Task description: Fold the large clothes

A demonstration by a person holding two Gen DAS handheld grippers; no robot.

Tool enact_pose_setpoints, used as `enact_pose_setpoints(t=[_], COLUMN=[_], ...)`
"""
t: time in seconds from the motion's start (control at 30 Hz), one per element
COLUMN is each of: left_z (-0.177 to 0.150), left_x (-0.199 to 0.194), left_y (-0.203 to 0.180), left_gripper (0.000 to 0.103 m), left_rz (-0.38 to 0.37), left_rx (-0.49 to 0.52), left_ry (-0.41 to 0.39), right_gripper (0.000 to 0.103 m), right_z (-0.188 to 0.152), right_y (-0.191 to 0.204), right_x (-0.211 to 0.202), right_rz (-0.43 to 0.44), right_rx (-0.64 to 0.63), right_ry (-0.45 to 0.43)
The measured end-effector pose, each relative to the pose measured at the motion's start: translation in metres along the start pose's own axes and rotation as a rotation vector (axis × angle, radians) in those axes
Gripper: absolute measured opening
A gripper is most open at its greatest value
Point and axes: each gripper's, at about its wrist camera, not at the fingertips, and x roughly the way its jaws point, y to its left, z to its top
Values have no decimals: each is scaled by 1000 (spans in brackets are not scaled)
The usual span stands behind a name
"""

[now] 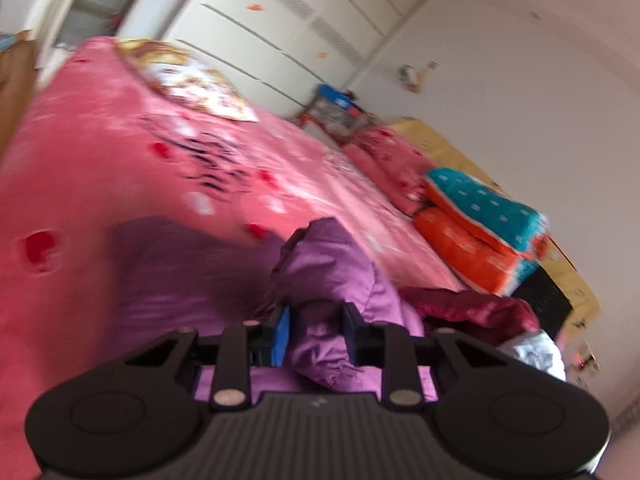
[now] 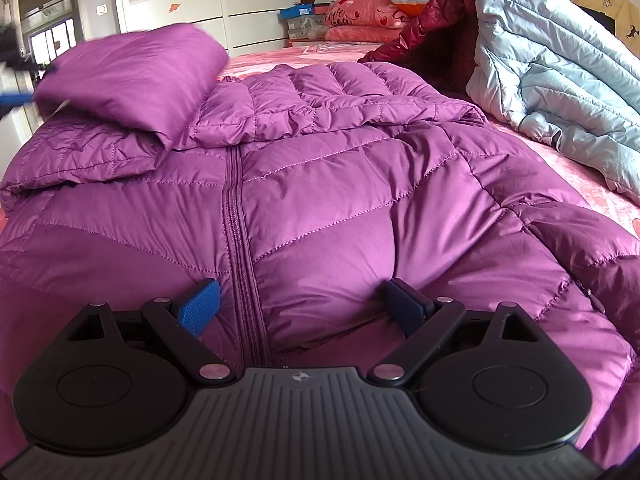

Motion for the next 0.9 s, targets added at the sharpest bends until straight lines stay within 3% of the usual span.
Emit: enact_pose_setpoints(t=[0.13, 0.37, 0.5, 0.6, 0.9], left_z=[-11, -62, -83, -86, -59], left_x=[44, 108, 110, 89, 21], left_y=[-47, -117, -146, -147, -66], left_gripper=[26, 27, 51, 66, 68], left_rz=[-75, -197, -267, -277, -102], left_rx=[81, 216, 318, 388, 512], left_ry=[58, 217, 277, 251, 162], right_gripper=[103, 103, 103, 103, 103], right_z=[0, 1, 3, 3, 11], right_y=[-1, -4, -8, -12, -21], right_x=[0, 2, 3, 3, 3], right_rz=[2, 12, 22, 33, 63], right_rx=[0, 2, 7, 11, 26], right_ry=[1, 2, 4, 6, 39])
